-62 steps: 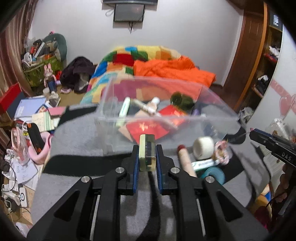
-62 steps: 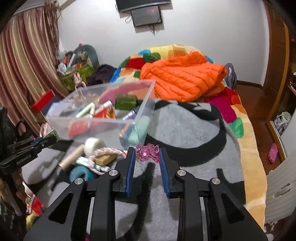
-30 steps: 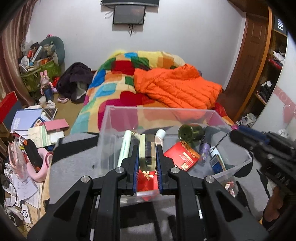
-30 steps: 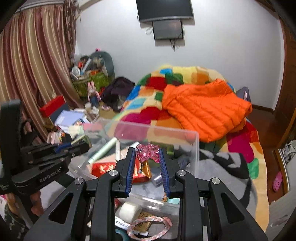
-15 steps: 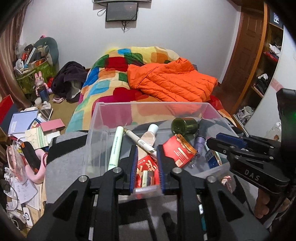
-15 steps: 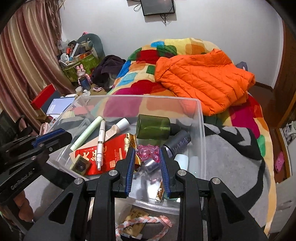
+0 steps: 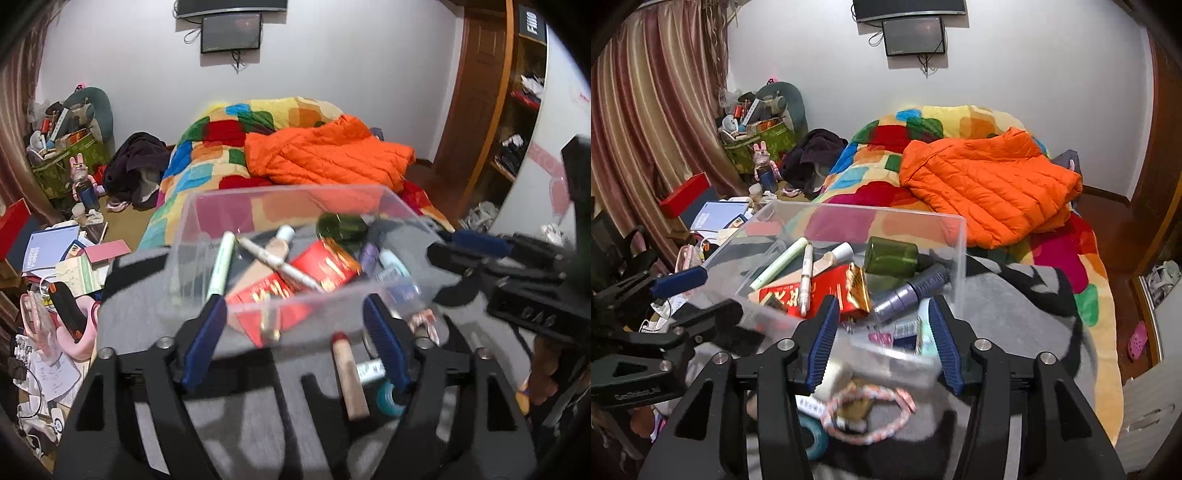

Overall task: Organize objects
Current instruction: 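Grasp the beige cylinder with the left gripper while the right grasps the braided rope toy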

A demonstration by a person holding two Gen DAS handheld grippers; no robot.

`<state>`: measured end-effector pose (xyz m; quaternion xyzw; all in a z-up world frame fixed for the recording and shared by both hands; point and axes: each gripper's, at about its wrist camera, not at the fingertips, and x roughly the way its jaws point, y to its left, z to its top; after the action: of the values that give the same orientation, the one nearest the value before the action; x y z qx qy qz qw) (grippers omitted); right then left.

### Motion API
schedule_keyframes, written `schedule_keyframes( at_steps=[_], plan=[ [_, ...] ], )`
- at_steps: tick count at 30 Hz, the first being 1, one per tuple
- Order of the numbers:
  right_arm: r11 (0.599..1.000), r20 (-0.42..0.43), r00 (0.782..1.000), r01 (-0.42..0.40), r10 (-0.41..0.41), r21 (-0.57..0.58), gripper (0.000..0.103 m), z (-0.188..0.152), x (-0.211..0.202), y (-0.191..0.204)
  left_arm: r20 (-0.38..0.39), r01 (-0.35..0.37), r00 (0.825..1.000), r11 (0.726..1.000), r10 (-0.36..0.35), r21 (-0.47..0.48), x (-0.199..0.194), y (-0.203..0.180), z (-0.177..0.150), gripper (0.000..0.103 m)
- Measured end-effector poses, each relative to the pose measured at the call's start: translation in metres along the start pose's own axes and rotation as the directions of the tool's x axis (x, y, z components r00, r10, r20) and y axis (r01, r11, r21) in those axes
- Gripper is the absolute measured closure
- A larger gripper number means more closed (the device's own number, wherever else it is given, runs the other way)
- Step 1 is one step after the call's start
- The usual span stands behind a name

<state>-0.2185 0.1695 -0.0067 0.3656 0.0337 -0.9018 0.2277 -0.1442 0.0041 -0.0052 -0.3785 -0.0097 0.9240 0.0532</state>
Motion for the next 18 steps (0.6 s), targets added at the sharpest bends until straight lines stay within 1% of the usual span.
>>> schedule_keyframes(
  at_steps=[3, 5, 9, 10, 11, 12, 14, 15, 17, 18],
  plan=[
    [0.999, 0.008, 0.999, 0.031, -0.031, -0.018, 0.056, -0.012, -0.01, -0.002, -0.018, 0.002, 1.0, 1.0, -0.002, 0.017, 0.002, -0.009, -0.016, 0.023],
    [0.999, 0.001, 0.999, 0.04, -0.04, -0.018, 0.056, -0.022, -0.013, -0.005, -0.035, 0.016, 0.999, 1.0, -0.015, 0.017, 0.005, -0.014, -0.026, 0.023],
    [0.999, -0.039, 0.998, 0.044, -0.043, 0.009, 0.056, -0.04, -0.006, -0.018, -0.05, 0.011, 0.999, 0.999, -0.009, 0.035, 0.013, -0.023, -0.041, 0.024],
    [0.999, -0.053, 0.998, 0.043, -0.042, 0.014, 0.056, -0.044, -0.003, -0.02, -0.057, 0.02, 0.998, 0.999, -0.018, 0.034, 0.015, -0.024, -0.045, 0.027],
    [0.999, -0.075, 0.997, 0.038, -0.037, 0.019, 0.056, -0.048, 0.002, -0.022, -0.064, 0.03, 0.998, 0.999, -0.028, 0.031, 0.018, -0.025, -0.048, 0.033],
    [0.999, -0.093, 0.995, 0.033, -0.03, 0.024, 0.056, -0.052, 0.007, -0.024, -0.074, 0.036, 0.997, 0.999, -0.034, 0.03, 0.02, -0.027, -0.051, 0.037],
    [0.999, -0.113, 0.993, 0.02, -0.016, 0.03, 0.056, -0.057, 0.015, -0.026, -0.088, 0.048, 0.995, 0.999, -0.046, 0.024, 0.025, -0.028, -0.056, 0.055],
    [0.999, -0.122, 0.993, 0.011, -0.006, 0.034, 0.056, -0.059, 0.02, -0.027, -0.089, 0.047, 0.995, 0.999, -0.045, 0.019, 0.026, -0.027, -0.059, 0.059],
    [0.999, -0.124, 0.992, 0.008, -0.003, 0.038, 0.056, -0.061, 0.024, -0.026, -0.092, 0.049, 0.995, 0.999, -0.049, 0.001, 0.028, -0.024, -0.064, 0.074],
    [0.999, -0.125, 0.992, 0.005, -0.001, 0.034, 0.056, -0.062, 0.026, -0.025, -0.091, 0.051, 0.994, 0.999, -0.052, -0.007, 0.029, -0.022, -0.066, 0.078]
  ],
)
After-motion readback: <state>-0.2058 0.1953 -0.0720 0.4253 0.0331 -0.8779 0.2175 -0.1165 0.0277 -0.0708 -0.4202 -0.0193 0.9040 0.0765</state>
